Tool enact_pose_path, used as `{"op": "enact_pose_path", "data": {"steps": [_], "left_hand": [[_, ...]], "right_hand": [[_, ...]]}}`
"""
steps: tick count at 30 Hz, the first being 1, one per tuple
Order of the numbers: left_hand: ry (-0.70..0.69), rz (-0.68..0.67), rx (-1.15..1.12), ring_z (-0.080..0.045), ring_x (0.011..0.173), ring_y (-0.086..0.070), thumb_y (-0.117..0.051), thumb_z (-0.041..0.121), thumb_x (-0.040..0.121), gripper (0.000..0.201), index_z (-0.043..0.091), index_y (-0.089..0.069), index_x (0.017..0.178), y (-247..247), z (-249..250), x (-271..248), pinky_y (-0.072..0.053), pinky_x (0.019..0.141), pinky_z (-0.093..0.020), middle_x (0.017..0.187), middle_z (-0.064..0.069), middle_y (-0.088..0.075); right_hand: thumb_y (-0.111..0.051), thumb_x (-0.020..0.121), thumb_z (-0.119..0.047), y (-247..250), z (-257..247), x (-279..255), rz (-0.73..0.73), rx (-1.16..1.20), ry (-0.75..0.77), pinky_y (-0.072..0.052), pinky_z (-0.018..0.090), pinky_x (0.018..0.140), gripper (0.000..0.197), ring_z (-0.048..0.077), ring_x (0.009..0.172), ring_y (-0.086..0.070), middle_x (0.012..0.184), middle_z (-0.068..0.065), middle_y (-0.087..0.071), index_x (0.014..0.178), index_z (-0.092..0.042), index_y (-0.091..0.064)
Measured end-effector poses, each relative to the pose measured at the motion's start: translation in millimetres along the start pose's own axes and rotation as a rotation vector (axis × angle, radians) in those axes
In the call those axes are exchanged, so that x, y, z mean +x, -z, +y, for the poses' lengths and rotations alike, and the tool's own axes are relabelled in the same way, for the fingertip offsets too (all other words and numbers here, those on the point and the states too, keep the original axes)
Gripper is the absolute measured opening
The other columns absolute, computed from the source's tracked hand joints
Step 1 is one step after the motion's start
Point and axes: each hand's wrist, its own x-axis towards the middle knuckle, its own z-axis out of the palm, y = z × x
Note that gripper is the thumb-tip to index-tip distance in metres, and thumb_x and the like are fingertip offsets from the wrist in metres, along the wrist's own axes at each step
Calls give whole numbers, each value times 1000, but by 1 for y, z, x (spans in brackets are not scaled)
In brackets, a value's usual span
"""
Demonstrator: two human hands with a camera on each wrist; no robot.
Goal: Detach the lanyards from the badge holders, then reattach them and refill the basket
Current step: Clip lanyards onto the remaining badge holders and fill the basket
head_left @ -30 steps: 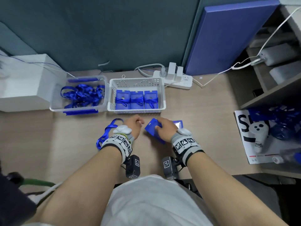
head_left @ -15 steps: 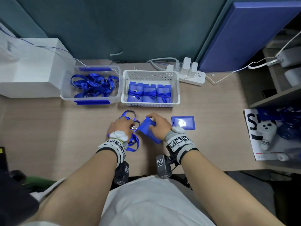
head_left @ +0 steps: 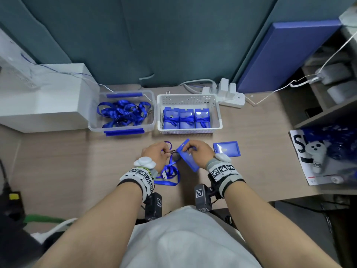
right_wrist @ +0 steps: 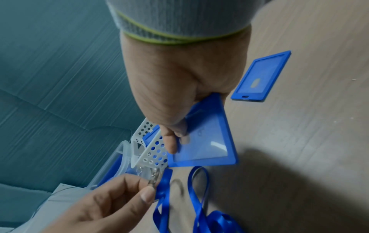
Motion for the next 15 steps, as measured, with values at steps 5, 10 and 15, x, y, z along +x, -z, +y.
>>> {"op": "enact_pose_path", "data": {"steps": [5,10,15], "left_hand": [[-210,80,-57,-10,86,-58,-79,30,77,21,31,-58,75,34,10,-3,-44,80,-31,89,15,-62],[-260,9,-55,-12,84,-59,-73,25,83,17,28,-57,77,54,21,-1,-49,77,-31,87,11,-66],[-315,13,-49,-9,84,-62,-71,24,85,14,30,-62,94,62,24,-6,-52,80,-29,87,12,-68]], "right_hand": [[-64,93,-27,6,-30,1,-10,-10,38,-48,30,79,18,10,79,-61,86,-5,-74,78,-25,-74],[-70,92,-33,7,-42,1,-11,62,99,-49,33,80,20,10,76,-57,83,3,-71,73,-25,-71],[-71,92,-20,5,-44,-1,-27,156,109,-45,31,75,25,11,73,-53,76,0,-63,68,-23,-66]]}}
